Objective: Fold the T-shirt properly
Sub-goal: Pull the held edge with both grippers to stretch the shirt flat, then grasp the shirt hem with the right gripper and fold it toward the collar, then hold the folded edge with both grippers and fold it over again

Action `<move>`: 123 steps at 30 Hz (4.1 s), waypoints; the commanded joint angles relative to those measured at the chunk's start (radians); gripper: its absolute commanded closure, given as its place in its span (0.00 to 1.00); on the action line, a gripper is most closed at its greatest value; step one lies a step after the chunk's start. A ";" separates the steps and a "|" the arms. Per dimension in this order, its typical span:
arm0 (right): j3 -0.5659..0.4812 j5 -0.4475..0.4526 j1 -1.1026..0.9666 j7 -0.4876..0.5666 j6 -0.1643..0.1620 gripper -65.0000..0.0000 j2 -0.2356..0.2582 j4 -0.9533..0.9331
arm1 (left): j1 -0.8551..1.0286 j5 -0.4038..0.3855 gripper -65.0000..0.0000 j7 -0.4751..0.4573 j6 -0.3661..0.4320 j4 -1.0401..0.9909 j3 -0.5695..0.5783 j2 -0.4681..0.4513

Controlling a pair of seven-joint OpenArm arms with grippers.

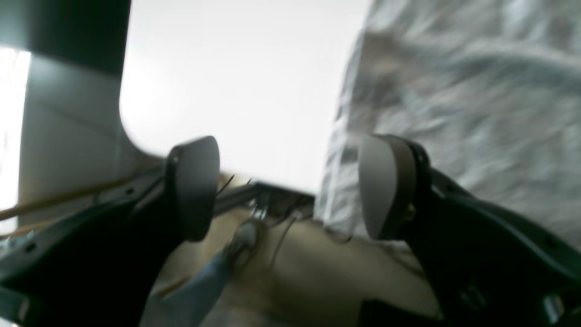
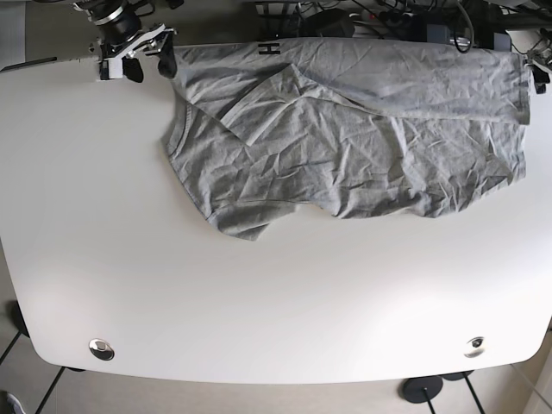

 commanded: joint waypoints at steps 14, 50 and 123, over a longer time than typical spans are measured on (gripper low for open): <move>0.001 -0.136 0.494 -0.177 0.046 0.37 -0.036 -0.108 | -0.325 0.138 0.31 -0.023 0.006 0.018 0.151 0.003; -0.152 -0.437 1.048 -0.042 0.048 0.97 -0.081 -0.843 | -0.692 0.343 0.06 -0.109 0.042 -0.360 0.297 0.014; -0.011 -0.265 0.325 -0.369 0.049 0.69 -0.175 0.047 | -0.266 -0.096 0.69 -0.166 0.006 -0.381 0.222 -0.107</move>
